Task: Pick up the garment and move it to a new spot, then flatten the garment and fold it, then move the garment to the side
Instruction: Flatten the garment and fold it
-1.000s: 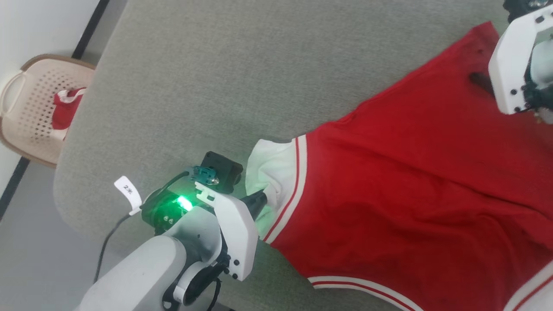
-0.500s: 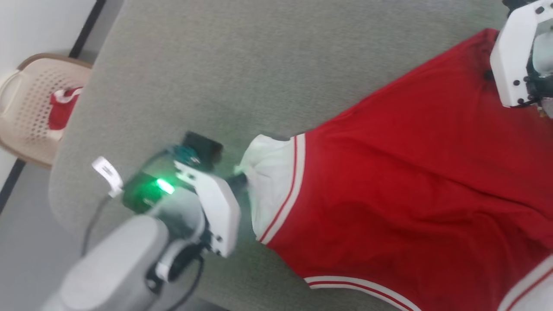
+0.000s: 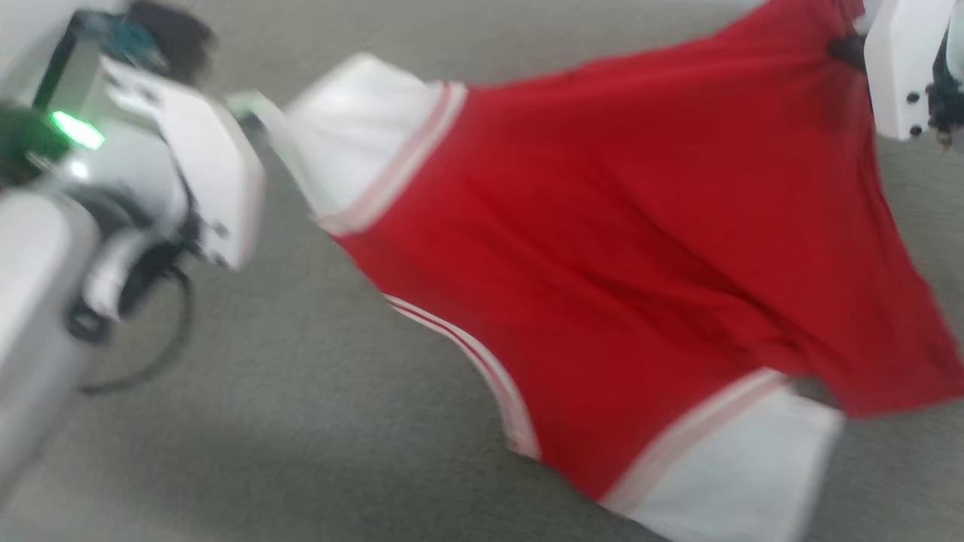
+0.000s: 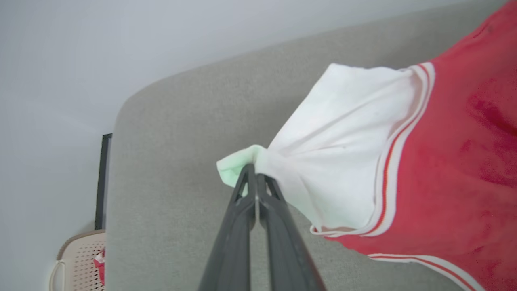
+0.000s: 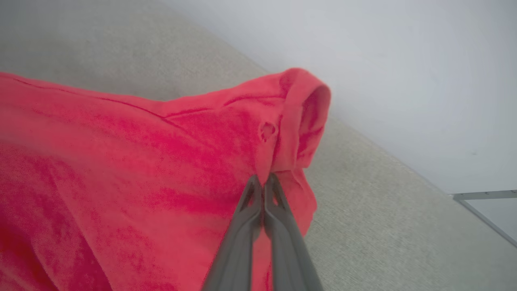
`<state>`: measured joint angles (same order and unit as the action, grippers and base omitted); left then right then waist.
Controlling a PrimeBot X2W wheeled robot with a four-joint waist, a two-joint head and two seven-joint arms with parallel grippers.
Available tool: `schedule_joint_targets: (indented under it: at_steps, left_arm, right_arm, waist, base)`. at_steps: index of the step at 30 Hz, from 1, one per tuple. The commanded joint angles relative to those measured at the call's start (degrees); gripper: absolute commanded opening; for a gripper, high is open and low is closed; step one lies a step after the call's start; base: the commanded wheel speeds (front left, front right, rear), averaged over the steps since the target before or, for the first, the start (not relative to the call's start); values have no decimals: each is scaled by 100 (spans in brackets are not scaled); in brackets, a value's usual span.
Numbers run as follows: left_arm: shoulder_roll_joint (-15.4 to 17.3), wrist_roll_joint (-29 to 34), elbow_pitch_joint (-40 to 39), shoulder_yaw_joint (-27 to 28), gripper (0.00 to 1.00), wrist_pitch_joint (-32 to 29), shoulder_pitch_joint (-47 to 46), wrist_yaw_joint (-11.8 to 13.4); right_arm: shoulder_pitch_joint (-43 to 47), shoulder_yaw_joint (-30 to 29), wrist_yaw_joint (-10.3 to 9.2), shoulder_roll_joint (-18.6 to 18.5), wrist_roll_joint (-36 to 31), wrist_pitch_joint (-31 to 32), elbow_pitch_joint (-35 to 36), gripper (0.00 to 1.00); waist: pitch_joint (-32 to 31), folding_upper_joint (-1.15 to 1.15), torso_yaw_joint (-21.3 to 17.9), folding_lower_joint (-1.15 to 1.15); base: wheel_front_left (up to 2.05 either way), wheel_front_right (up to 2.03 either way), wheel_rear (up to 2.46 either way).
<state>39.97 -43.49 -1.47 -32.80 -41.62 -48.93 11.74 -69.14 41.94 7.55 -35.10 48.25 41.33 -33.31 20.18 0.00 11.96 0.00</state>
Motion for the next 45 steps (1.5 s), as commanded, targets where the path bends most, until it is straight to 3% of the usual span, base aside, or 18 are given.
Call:
schedule_joint_targets:
  at_steps: [1,6,12,19,26,34,37,41,44,45]
  left_arm:
    - [128,82,87,57,0,-136,-266,-48]
    - [319,217,363,81,0,-440,-938,-252]
    - [320,313,735,39,0,-621,-1503,-477]
    - [-8,510,1525,-45,0,-221,-2188,-785]
    - [-714,1054,2801,-16,0,1272,-3219,-852]
    - [-1384,1726,4246,189,0,3669,-4851,-556]
    - [-1553,1809,4641,221,0,4428,-5226,-590]
    - [-1719,1686,5099,149,0,4834,-5346,-1031]
    - [-1799,1515,5537,-45,0,4495,-4925,-1603]
    - [-1794,1444,5644,-96,0,4310,-4787,-1686]
  right_arm:
    - [-78,-28,-12,-6,57,-63,119,0]
    - [-137,-160,-12,-50,133,-82,412,0]
    - [-141,-420,-12,10,71,-65,602,0]
    - [-246,-829,-12,327,-255,-237,377,0]
    - [-843,-1362,-12,946,-1038,-1429,-775,0]
    - [-1998,-2015,-12,1558,-2292,-3775,-2226,0]
    - [-2290,-2165,-12,1676,-2777,-4617,-2602,0]
    - [-2283,-2089,-12,1883,-3114,-4900,-3084,0]
    - [-1916,-1818,-12,2076,-2901,-4622,-3315,0]
    - [-1778,-1694,-12,2105,-2826,-4518,-3305,0]
  waist:
    - [-346,0,-400,0]
    - [-652,0,-750,0]
    - [-922,0,-1011,0]
    - [-1043,0,-1242,0]
    - [-589,0,-1369,0]
    - [109,0,-1313,0]
    - [241,0,-1233,0]
    - [264,0,-1138,0]
    - [173,0,-1057,0]
    - [137,0,-1042,0]
  base:
    - [0,0,0]
    - [0,0,0]
    - [0,0,0]
    - [0,0,0]
    - [0,0,0]
    - [0,0,0]
    - [0,0,0]
    - [0,0,0]
    - [0,0,0]
    - [0,0,0]
